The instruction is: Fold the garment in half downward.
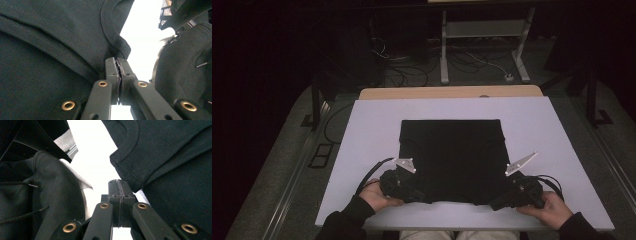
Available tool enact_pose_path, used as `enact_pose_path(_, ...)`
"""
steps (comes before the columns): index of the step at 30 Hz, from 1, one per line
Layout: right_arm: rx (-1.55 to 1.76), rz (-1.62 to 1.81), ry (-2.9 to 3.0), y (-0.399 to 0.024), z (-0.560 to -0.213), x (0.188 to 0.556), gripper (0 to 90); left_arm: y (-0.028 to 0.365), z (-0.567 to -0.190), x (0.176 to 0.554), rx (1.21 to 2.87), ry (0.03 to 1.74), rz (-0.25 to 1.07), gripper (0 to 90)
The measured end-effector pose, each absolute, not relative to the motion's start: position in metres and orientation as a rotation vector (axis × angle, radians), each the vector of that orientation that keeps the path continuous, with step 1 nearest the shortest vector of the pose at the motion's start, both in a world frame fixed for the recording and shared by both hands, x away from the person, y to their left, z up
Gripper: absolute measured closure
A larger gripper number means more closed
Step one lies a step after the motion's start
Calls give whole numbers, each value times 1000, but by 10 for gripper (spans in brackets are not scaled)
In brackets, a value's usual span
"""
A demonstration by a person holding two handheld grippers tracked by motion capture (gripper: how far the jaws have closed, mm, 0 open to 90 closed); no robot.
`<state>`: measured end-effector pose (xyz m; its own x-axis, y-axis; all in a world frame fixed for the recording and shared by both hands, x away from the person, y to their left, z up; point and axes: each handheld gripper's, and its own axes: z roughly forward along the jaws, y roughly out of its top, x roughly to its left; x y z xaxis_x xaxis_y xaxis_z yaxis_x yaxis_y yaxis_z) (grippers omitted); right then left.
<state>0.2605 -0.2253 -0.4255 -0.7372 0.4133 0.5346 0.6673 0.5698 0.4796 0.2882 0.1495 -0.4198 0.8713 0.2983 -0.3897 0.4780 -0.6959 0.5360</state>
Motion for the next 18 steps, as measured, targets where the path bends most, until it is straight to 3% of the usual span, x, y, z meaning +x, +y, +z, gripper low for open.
enact_pose_path(4, -892, -978, -2415, -226, -425, 261, 806, 150, -420, 288, 2371, 580, -364, 812)
enact_pose_path(9, -917, -1021, -2410, -227, -420, 261, 661, 151, -416, 284, 2352, 577, -307, 570)
enact_pose_path(18, -927, -1062, -2494, -223, -412, 257, 395, 153, -408, 275, 2360, 546, -155, 267)
